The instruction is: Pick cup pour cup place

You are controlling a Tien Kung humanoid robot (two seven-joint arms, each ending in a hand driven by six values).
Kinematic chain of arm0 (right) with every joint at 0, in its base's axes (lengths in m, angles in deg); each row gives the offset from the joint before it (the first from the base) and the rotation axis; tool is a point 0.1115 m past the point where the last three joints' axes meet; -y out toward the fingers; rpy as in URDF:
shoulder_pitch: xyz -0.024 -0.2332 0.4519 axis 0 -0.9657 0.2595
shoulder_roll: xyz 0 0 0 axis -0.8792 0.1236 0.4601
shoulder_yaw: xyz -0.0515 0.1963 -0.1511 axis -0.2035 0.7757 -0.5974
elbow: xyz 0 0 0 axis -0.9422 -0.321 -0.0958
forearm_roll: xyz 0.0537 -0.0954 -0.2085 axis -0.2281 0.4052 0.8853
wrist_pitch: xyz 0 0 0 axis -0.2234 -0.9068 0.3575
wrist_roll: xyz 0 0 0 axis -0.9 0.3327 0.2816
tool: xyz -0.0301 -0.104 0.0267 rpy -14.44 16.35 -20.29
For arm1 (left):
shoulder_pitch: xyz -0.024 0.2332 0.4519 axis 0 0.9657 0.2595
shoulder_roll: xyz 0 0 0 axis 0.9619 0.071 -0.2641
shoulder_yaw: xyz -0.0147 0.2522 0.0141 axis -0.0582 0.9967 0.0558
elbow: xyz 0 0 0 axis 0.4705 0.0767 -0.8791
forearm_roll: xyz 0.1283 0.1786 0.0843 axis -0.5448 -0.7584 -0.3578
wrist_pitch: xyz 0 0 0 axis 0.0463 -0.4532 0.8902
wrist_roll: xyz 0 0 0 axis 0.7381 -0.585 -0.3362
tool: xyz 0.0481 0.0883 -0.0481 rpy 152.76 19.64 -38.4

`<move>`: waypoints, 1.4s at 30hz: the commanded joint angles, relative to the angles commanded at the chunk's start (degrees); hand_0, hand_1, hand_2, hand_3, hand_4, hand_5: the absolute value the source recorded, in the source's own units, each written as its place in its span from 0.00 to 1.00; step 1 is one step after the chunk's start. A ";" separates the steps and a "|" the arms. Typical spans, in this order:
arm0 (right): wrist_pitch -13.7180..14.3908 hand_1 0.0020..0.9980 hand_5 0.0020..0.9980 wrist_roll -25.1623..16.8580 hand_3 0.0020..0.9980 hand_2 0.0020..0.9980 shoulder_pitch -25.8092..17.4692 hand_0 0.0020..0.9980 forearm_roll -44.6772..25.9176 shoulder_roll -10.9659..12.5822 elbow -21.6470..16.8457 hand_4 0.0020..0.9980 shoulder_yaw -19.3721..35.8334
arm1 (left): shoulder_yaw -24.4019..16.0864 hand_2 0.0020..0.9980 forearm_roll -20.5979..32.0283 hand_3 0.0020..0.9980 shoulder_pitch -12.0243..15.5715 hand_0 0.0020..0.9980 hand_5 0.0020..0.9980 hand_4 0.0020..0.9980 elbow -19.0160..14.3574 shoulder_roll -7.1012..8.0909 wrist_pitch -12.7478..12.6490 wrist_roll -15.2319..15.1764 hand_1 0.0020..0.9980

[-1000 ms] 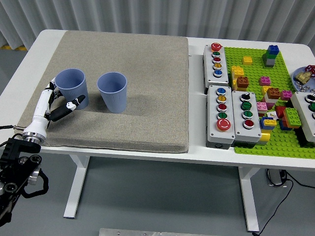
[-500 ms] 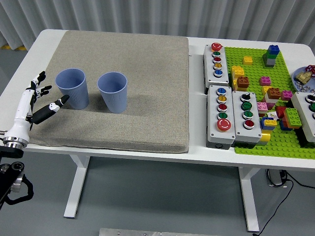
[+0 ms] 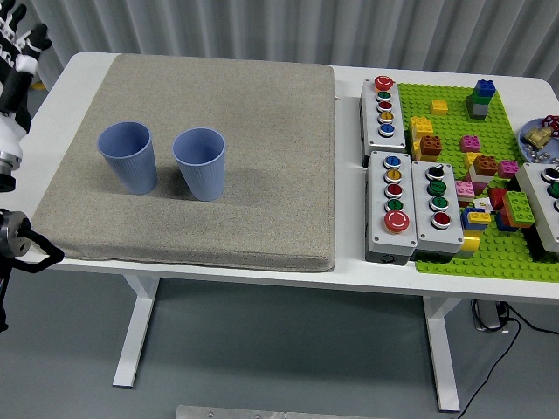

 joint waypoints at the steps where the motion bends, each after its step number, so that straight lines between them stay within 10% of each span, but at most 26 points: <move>1: 0.06 0.70 0.20 -0.11 0.60 0.73 -0.02 0.74 -0.05 0.07 0.00 0.15 -0.02 | -1.03 1.00 2.61 1.00 -1.68 0.82 1.00 1.00 0.65 -0.20 1.61 1.42 0.87; 9: 0.03 0.69 0.19 -0.06 0.60 0.73 -0.20 0.74 0.93 0.36 0.00 0.15 0.43 | -4.94 1.00 3.90 1.00 -5.47 0.84 1.00 0.92 2.69 -0.58 1.99 3.42 0.87; 42: 0.82 0.69 0.18 -0.44 0.60 0.73 -0.39 0.75 -0.23 -0.38 0.00 0.16 0.84 | -7.90 1.00 -2.44 0.99 -4.22 0.85 1.00 0.90 1.61 -2.59 1.20 2.81 0.85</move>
